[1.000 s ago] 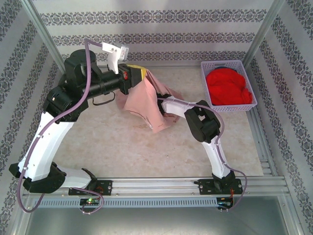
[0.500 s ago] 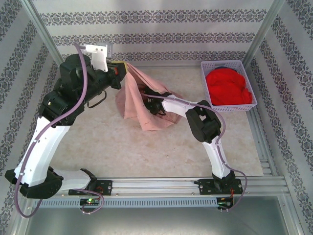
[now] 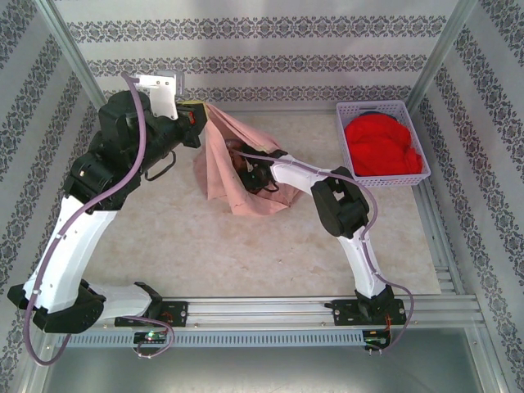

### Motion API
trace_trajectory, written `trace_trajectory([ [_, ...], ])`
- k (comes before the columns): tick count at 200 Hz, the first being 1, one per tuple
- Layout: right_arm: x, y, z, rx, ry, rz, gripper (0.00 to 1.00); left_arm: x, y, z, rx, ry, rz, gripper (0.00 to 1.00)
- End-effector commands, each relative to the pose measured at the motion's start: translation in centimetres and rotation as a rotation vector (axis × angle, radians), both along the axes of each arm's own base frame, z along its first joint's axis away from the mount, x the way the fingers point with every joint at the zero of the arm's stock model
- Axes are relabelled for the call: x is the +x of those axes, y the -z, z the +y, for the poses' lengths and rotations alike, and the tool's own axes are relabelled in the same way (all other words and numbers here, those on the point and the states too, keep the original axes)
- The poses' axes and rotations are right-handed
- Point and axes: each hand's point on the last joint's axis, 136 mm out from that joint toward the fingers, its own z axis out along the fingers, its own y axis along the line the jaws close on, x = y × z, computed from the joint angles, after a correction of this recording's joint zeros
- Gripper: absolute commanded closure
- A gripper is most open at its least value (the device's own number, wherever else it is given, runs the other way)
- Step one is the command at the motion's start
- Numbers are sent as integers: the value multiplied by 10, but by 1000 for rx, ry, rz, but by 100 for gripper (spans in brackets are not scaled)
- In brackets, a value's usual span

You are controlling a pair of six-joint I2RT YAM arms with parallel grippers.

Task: Fold the inside-out t-shirt

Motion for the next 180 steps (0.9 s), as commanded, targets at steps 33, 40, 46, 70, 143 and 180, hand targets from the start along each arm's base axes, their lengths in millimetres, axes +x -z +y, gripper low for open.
trace_trajectory([
  [33,-32,37,-6,-52,-12,171,88,8,-12,4,-5,-13,-57,100],
  [40,-31,35,-5,-18,-13,175,96,11,-9,7,-3,-29,-51,100],
  [46,-30,31,-5,5,-14,168,100,13,-5,12,0,-48,-42,100],
  [70,-32,-4,-5,88,-63,74,100,29,17,40,-25,-151,13,100],
  [143,-102,-78,-30,261,-237,-114,100,109,142,128,-121,-477,254,100],
  [180,-96,-112,-30,334,-275,-210,100,127,175,151,-65,-572,294,100],
])
